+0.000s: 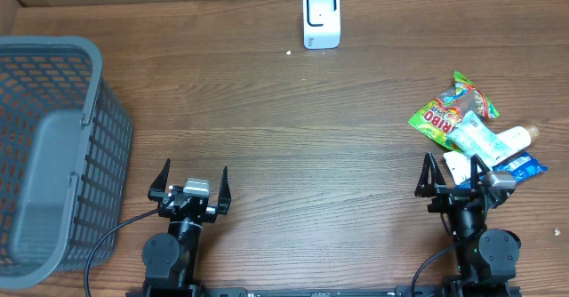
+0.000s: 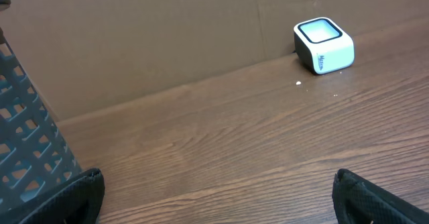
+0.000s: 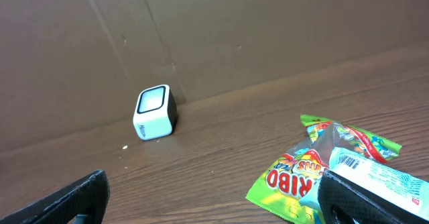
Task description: Scan the item barcode
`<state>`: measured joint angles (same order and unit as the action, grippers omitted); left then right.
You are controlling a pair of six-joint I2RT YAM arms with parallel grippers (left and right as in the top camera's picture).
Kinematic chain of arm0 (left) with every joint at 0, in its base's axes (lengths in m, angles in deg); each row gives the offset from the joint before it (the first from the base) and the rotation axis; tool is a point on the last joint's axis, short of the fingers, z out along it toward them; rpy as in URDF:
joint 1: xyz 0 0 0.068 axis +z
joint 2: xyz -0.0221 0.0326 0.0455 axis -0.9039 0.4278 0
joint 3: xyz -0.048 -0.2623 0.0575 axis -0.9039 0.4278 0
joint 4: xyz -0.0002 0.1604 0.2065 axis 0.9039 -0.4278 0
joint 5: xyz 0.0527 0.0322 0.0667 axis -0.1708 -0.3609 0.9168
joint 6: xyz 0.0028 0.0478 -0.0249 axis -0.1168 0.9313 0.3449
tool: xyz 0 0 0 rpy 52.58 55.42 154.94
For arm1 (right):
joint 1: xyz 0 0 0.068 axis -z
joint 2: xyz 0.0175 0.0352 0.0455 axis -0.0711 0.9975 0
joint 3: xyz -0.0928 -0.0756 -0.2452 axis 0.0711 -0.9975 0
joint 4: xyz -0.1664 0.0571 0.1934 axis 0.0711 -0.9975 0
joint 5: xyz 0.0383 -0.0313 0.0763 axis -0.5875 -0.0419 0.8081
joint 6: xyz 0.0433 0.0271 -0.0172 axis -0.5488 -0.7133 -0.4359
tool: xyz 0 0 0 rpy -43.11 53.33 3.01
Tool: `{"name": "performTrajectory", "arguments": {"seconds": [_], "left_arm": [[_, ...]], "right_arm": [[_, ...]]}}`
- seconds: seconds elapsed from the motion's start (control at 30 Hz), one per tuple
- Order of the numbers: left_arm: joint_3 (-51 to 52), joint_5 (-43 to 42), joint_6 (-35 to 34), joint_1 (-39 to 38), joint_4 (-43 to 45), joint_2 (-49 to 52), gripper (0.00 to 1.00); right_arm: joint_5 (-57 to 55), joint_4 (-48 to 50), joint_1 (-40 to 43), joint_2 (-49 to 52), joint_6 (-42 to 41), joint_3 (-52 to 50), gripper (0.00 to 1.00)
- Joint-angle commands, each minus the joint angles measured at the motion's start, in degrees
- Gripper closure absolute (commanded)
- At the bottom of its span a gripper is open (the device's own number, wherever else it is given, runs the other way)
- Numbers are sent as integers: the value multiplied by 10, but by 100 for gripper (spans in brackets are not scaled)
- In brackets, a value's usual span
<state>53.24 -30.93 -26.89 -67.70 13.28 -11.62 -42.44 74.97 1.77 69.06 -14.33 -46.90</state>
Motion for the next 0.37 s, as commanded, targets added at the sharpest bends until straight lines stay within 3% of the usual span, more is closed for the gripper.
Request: {"name": "performTrajectory", "arguments": {"seconds": [0.0, 0.33], "left_arm": [[2, -1, 15, 0, -1, -7, 1], [2, -1, 15, 0, 0, -7, 0]], "right_arm": [[3, 4, -3, -7, 0, -6, 0], [3, 4, -3, -7, 0, -6, 0]]}}
